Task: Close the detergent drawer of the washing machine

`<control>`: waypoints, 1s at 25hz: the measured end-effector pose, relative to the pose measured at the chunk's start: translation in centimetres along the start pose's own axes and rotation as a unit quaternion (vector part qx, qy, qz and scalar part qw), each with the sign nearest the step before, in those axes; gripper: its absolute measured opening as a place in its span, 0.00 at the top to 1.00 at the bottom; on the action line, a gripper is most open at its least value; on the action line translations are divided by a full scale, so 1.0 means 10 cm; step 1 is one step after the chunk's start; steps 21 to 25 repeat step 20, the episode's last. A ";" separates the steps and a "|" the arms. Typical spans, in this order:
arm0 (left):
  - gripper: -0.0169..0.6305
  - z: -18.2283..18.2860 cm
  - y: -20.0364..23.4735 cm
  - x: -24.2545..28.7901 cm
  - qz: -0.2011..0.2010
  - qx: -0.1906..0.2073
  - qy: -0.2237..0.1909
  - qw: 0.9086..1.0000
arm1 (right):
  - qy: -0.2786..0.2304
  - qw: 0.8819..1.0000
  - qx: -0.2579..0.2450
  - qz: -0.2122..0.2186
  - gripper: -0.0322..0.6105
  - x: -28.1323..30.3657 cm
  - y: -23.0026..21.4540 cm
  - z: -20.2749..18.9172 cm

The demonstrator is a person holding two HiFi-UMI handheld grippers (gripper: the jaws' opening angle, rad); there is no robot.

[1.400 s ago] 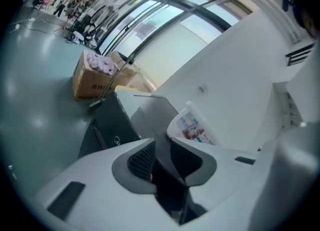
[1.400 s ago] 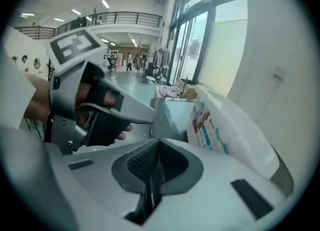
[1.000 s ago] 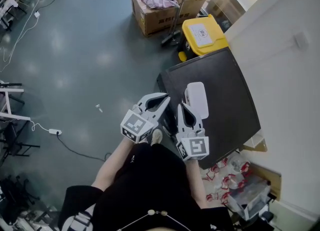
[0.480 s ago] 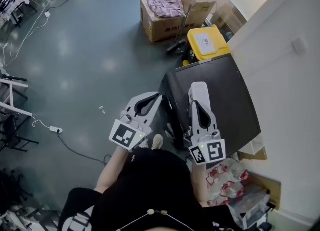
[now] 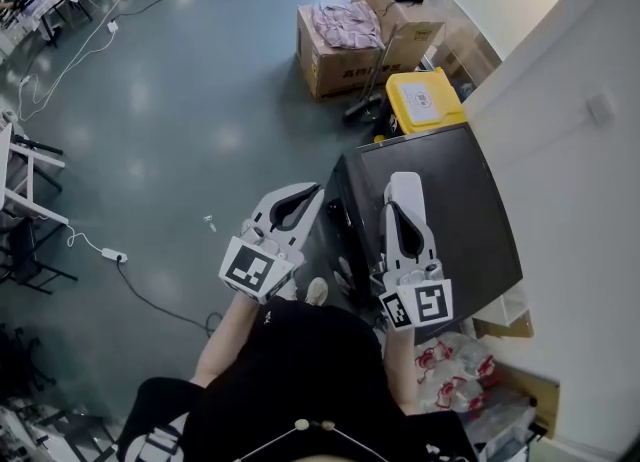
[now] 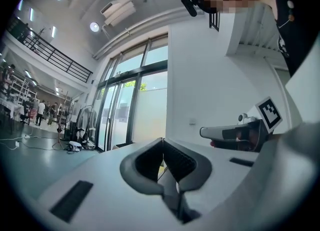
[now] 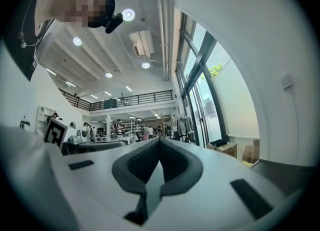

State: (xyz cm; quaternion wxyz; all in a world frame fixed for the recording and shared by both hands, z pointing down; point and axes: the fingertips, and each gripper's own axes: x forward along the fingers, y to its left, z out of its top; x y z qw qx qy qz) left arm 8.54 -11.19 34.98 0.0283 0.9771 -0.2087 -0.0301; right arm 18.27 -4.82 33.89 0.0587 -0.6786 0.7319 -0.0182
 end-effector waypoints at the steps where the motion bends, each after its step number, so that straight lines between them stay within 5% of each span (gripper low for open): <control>1: 0.96 0.01 0.01 -0.01 0.000 -0.001 -0.003 1.000 | 0.000 1.000 -0.001 0.000 0.95 0.01 0.01 0.00; 25: 0.96 -0.03 0.01 0.00 -0.007 -0.006 -0.004 1.000 | 0.003 1.000 -0.004 -0.012 0.95 -0.02 -0.06 0.00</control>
